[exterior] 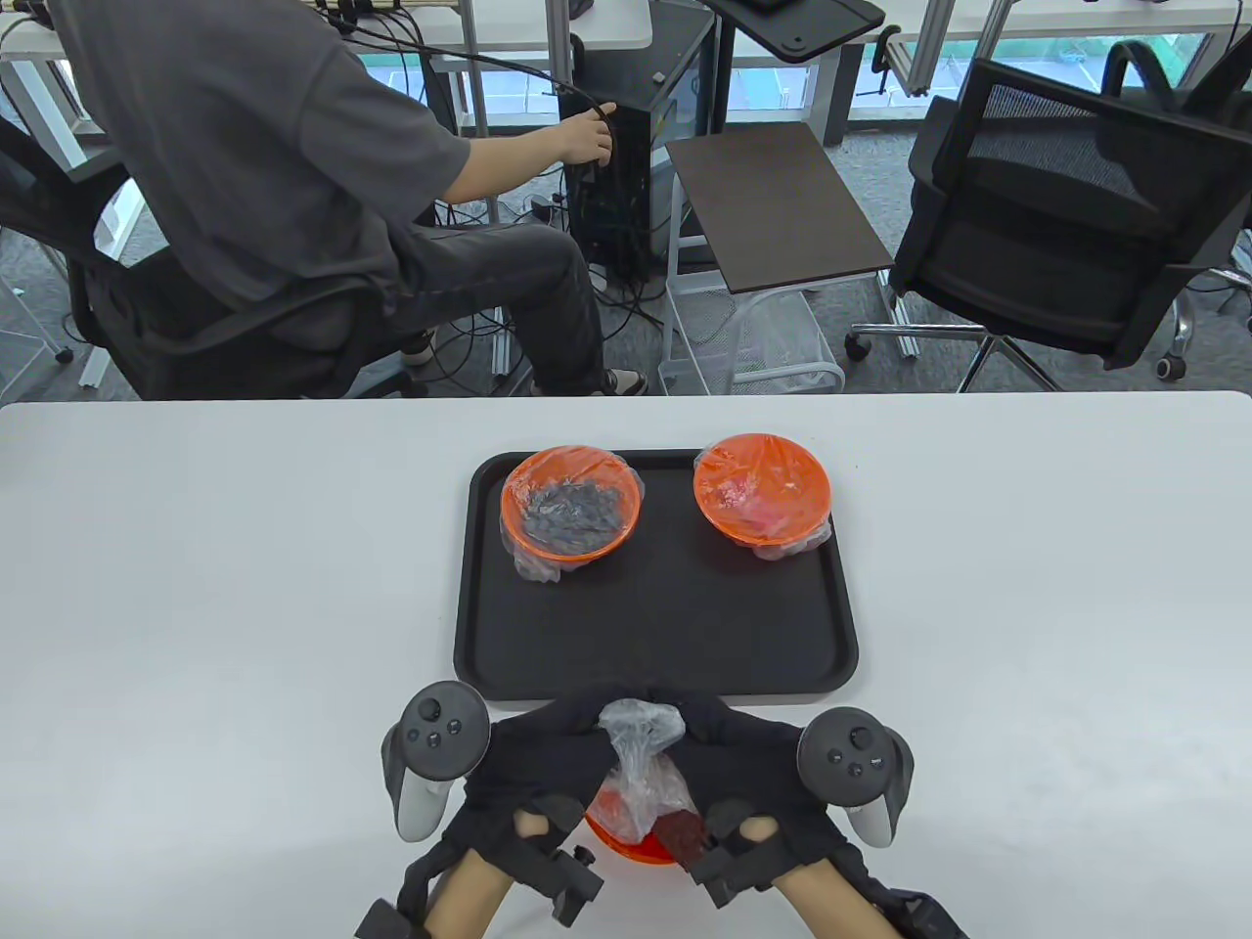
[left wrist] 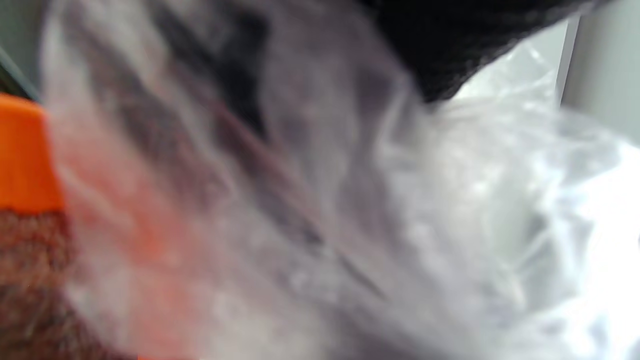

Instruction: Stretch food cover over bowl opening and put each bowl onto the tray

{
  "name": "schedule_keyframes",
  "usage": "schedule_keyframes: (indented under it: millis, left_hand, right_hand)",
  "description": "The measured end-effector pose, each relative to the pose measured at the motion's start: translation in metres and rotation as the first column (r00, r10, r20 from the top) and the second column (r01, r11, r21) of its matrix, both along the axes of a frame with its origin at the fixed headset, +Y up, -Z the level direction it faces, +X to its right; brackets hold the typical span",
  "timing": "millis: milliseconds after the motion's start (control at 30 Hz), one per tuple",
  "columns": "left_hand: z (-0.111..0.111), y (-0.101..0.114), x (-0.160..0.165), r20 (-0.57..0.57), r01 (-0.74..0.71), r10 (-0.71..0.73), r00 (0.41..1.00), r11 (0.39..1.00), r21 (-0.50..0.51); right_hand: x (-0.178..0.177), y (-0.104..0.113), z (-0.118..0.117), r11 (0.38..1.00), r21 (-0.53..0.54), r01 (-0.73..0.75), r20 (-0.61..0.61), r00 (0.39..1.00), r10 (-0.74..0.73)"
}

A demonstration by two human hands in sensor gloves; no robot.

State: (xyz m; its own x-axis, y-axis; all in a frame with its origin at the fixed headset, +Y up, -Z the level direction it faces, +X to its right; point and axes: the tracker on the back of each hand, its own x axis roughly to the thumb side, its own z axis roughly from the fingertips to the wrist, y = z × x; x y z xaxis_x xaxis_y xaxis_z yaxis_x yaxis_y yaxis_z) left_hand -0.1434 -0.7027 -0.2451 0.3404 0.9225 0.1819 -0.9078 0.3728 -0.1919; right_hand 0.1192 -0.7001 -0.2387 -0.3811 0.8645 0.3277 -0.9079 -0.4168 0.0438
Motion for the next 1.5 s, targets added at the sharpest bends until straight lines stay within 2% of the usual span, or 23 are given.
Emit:
schedule_keyframes:
  millis: [100, 233, 300, 333, 467, 600, 700, 867, 1000, 1167, 1267, 1400, 1500]
  left_hand:
    - [-0.003, -0.005, -0.006, -0.023, -0.048, 0.048, 0.999, 0.998, -0.032]
    - [-0.007, -0.023, 0.008, 0.216, -0.152, 0.202, 0.955, 0.962, -0.228]
    - [-0.006, -0.028, 0.018, 0.298, -0.146, 0.233, 0.926, 0.947, -0.287]
    - [-0.005, -0.03, 0.021, 0.308, -0.151, 0.238, 0.921, 0.948, -0.281]
    - [-0.007, -0.029, 0.016, 0.228, -0.195, 0.256, 0.939, 0.946, -0.258]
    - [-0.005, -0.03, 0.004, 0.103, -0.301, 0.337, 0.936, 0.916, -0.265]
    - [-0.004, -0.033, -0.01, 0.017, -0.408, 0.428, 0.904, 0.871, -0.274]
    - [-0.004, -0.034, -0.024, -0.061, -0.532, 0.539, 0.84, 0.798, -0.282]
    - [-0.003, -0.034, -0.032, -0.132, -0.572, 0.557, 0.82, 0.785, -0.238]
    - [-0.001, -0.037, -0.04, -0.209, -0.572, 0.534, 0.819, 0.792, -0.216]
    - [0.003, -0.034, -0.045, -0.27, -0.467, 0.413, 0.87, 0.866, -0.178]
    - [0.01, -0.029, -0.046, -0.293, -0.267, 0.204, 0.934, 0.944, -0.195]
    - [0.016, -0.025, -0.044, -0.304, -0.123, 0.053, 0.951, 0.968, -0.218]
  right_hand:
    - [0.003, -0.003, -0.002, 0.995, -0.033, 0.092, -0.043, 0.995, -0.093]
    - [-0.004, -0.008, -0.004, 0.972, -0.09, 0.216, -0.116, 0.967, -0.226]
    - [-0.007, -0.009, -0.003, 0.972, -0.092, 0.218, -0.135, 0.964, -0.229]
    - [-0.008, -0.009, -0.002, 0.972, -0.092, 0.215, -0.13, 0.966, -0.226]
    - [-0.001, -0.009, -0.001, 0.97, -0.088, 0.225, -0.096, 0.968, -0.233]
    - [0.005, -0.009, 0.001, 0.98, -0.063, 0.189, -0.046, 0.98, -0.192]
    - [0.014, -0.012, -0.001, 0.976, -0.083, 0.202, -0.004, 0.979, -0.203]
    - [0.021, -0.016, -0.003, 0.959, -0.125, 0.253, 0.015, 0.967, -0.253]
    - [0.023, -0.016, -0.002, 0.957, -0.118, 0.265, 0.029, 0.964, -0.263]
    - [0.028, -0.015, -0.001, 0.947, -0.118, 0.3, 0.077, 0.953, -0.293]
    - [0.034, -0.012, 0.003, 0.962, -0.093, 0.257, 0.106, 0.963, -0.247]
    - [0.043, -0.004, 0.012, 0.997, -0.032, 0.07, 0.148, 0.987, -0.064]
    - [0.046, 0.0, 0.019, 0.996, 0.009, -0.089, 0.183, 0.979, 0.086]
